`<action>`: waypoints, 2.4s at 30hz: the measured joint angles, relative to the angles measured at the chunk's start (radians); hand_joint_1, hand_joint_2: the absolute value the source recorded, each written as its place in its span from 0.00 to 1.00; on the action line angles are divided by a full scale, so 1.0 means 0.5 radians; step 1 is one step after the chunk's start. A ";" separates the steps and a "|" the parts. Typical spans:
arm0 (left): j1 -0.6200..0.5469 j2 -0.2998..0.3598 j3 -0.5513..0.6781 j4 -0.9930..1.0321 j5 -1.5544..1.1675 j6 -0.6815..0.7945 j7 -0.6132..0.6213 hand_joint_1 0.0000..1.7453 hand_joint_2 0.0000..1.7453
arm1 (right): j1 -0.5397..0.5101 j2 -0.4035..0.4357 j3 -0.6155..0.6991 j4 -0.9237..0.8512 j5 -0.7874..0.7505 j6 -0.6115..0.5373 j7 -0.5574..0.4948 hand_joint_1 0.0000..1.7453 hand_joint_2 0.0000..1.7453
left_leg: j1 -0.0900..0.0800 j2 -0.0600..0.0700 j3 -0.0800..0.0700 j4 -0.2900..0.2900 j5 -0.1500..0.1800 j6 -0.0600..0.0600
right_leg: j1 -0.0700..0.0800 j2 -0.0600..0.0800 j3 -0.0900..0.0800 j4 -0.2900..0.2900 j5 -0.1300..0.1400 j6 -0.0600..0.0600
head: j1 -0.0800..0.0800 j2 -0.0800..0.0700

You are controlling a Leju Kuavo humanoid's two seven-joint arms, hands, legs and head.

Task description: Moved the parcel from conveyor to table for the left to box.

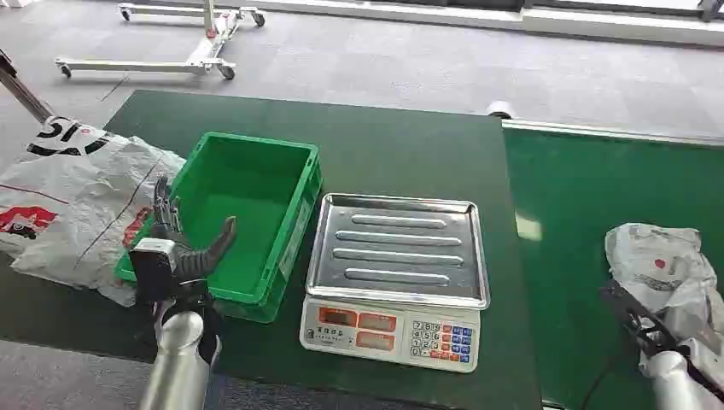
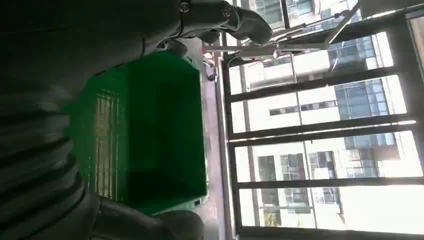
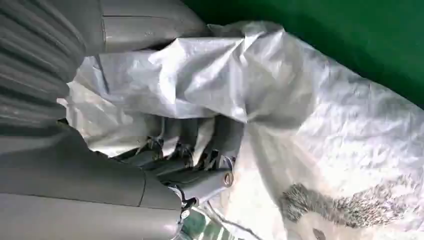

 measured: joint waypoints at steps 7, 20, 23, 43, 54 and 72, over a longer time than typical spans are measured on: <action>0.006 0.000 0.000 0.000 0.000 0.000 0.000 0.00 1.00 | -0.001 0.008 0.034 -0.001 -0.005 0.000 -0.001 1.00 1.00 | 0.000 -0.001 -0.001 0.000 0.000 0.000 | 0.000 -0.001 0.000 0.000 0.000 0.000 | 0.001 0.000; 0.036 0.005 0.005 -0.037 0.031 0.037 -0.003 0.00 1.00 | 0.029 0.065 0.136 -0.263 -0.057 -0.176 0.082 1.00 1.00 | -0.001 -0.001 -0.002 0.000 0.000 0.000 | 0.000 -0.001 -0.002 0.000 0.000 0.000 | 0.001 0.000; 0.061 0.005 0.017 -0.069 0.037 0.039 -0.003 0.00 1.00 | 0.051 0.118 0.187 -0.503 0.018 -0.348 0.146 1.00 1.00 | -0.001 -0.001 -0.002 0.000 0.000 0.000 | 0.000 -0.001 -0.002 0.000 0.000 0.000 | 0.001 0.000; 0.178 -0.034 0.018 -0.140 0.065 0.075 -0.050 0.00 1.00 | 0.227 0.217 0.837 -1.602 -0.291 -0.665 -0.125 1.00 1.00 | 0.000 0.002 -0.002 -0.002 0.002 -0.003 | 0.000 0.001 0.007 0.001 -0.001 0.000 | 0.000 0.000; 0.181 -0.030 0.018 -0.134 0.062 0.087 -0.101 0.00 1.00 | 0.211 0.368 1.679 -1.678 -0.695 -0.249 -0.549 1.00 1.00 | 0.004 -0.003 -0.003 -0.002 0.005 -0.006 | 0.004 -0.004 0.007 0.001 -0.002 -0.002 | 0.000 0.000; 0.234 -0.016 0.019 -0.150 0.074 0.114 -0.105 0.00 1.00 | 0.065 0.369 1.891 -1.630 -0.804 -0.207 -0.553 0.00 0.00 | 0.003 -0.004 -0.003 -0.001 0.005 -0.005 | 0.003 -0.004 0.006 0.001 -0.001 -0.001 | 0.000 0.000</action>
